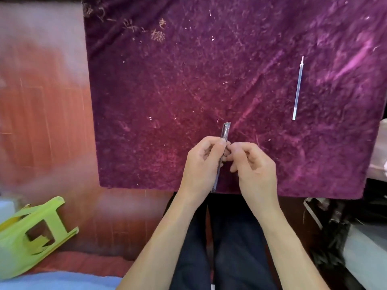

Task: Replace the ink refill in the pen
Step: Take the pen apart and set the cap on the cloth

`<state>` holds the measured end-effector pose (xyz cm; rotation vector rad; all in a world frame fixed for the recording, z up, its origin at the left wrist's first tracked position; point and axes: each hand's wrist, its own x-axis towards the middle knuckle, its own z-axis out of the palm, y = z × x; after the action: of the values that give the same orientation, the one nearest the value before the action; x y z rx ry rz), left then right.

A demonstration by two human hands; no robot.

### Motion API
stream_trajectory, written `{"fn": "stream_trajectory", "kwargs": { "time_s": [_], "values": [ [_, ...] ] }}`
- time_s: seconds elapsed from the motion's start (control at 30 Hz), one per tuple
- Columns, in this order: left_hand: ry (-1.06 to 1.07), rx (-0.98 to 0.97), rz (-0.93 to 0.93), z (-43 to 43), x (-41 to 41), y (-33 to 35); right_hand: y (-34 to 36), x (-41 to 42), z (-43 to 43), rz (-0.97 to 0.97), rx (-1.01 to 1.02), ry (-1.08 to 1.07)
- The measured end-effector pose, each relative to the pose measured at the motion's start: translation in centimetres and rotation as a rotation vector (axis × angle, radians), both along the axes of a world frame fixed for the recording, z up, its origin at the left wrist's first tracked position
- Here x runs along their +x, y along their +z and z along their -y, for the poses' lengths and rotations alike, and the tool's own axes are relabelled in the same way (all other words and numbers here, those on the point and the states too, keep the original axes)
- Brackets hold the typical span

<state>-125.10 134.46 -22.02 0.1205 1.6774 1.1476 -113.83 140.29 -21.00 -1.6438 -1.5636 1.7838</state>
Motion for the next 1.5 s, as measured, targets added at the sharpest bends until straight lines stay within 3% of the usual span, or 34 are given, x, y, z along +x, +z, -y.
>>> {"fn": "stream_trajectory", "kwargs": {
  "time_s": [0.33,0.5,0.7,0.87,1.0,1.27,1.5],
  "values": [
    [-0.112,0.149,-0.011,-1.5,-1.2,-0.9,-2.7,-1.2,-4.1,-0.143,0.06,0.078],
    [-0.26,0.1,-0.08,-1.9,-1.7,-0.2,-3.1,-0.7,-4.7,-0.183,0.013,0.094],
    [-0.283,0.092,0.065,-2.2,-1.7,-0.1,-3.4,0.0,-5.2,-0.183,-0.035,0.106],
    [-0.35,0.103,-0.017,-2.2,-1.4,-0.2,-3.3,0.1,-5.8,-0.216,-0.104,0.082],
    [-0.305,0.106,0.002,-2.0,-0.8,-0.1,-3.1,-0.2,-5.7,-0.223,-0.146,0.073],
    [-0.188,0.067,-0.186,-1.8,0.5,-0.5,-3.3,-1.1,-4.7,-0.174,-0.129,0.028],
    [-0.156,0.09,-0.228,-1.4,0.3,-0.9,-3.1,-1.6,-4.3,-0.127,-0.125,0.016]
  ]
}}
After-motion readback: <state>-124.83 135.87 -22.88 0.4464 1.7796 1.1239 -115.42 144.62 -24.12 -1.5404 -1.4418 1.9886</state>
